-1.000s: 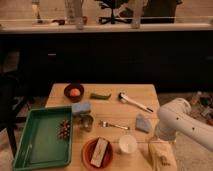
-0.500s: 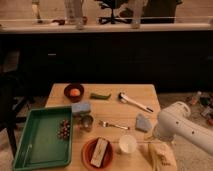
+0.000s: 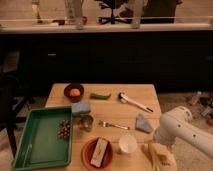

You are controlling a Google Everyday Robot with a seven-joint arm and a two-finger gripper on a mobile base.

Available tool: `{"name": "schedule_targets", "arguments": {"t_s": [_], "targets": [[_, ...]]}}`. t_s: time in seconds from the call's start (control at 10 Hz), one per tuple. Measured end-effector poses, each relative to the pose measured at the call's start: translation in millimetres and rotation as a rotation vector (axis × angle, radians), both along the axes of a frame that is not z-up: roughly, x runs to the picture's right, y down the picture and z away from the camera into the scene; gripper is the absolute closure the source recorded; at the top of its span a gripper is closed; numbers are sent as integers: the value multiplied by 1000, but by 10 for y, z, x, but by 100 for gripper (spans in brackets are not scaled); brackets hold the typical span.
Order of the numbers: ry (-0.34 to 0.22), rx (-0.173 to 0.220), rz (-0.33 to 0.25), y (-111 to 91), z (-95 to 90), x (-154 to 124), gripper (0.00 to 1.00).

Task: Place banana in tray

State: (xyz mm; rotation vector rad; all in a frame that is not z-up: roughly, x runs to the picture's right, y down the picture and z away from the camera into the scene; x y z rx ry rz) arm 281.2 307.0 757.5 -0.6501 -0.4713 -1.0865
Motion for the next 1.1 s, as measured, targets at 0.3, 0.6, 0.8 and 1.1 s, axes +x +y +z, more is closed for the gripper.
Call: {"name": "schedule_targets", "arguments": {"t_s": [0.3, 0.6, 0.8, 1.1], "targets": [[-15, -29, -2, 74, 50, -48, 20], [-18, -43, -8, 103, 67, -62, 29], [-16, -41, 0, 96, 58, -21, 50], [-16, -20, 30, 20, 3, 36, 88]]}}
